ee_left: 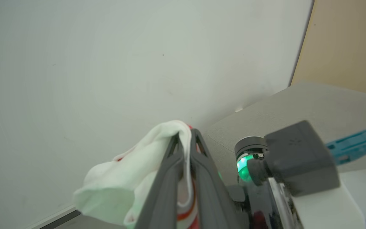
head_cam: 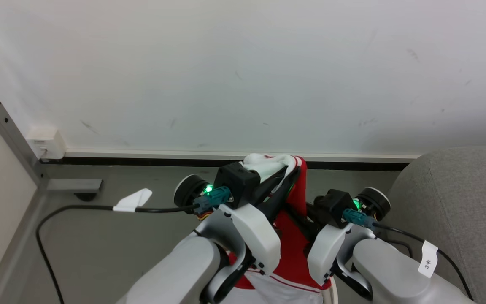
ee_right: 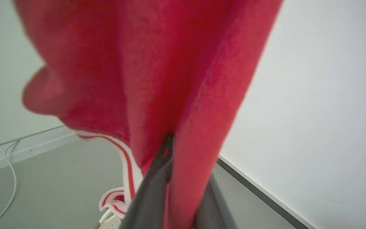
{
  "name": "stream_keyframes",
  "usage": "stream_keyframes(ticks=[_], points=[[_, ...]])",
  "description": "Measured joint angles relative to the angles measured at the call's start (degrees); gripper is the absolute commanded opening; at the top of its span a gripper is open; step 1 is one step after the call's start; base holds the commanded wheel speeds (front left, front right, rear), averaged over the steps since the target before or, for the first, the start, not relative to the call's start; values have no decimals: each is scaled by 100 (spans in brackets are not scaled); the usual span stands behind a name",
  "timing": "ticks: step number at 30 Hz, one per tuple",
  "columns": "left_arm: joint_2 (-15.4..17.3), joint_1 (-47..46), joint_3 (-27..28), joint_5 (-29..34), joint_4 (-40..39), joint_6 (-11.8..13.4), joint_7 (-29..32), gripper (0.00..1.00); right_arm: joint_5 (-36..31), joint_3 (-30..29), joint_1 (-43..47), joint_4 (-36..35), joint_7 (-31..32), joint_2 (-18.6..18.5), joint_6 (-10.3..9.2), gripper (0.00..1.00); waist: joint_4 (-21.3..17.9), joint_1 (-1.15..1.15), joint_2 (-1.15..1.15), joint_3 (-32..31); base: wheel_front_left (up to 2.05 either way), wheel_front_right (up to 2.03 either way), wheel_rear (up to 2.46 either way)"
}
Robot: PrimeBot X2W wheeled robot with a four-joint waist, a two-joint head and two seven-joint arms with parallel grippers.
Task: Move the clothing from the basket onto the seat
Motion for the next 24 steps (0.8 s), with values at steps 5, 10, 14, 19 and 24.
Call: stream_keyframes(ticks=[5, 10, 14, 19, 24], points=[[22, -5, 12, -5, 147, 32, -45, 0, 199, 22, -140, -119, -5, 4, 0, 0, -14, 0, 0, 8, 0, 0, 0], [33, -8, 43, -5, 296, 83, -138, 30, 226, -163, -163, -219, -5, -81, 0, 0, -66, 0, 0, 23, 0, 0, 0], [54, -9, 21, -2, 398, 100, -201, 100, 127, -432, -161, -302, -7, -245, 0, 0, -109, 0, 0, 24, 0, 0, 0], [81, -3, 16, -2, 491, 125, -248, 100, -7, -809, -92, -390, -7, -394, 0, 0, -206, -1, 0, 21, 0, 0, 0], [83, 34, -3, -2, 524, 143, -318, 100, -243, -1210, -31, -583, -7, -546, 0, 0, -346, -1, 0, 35, 0, 0, 0]])
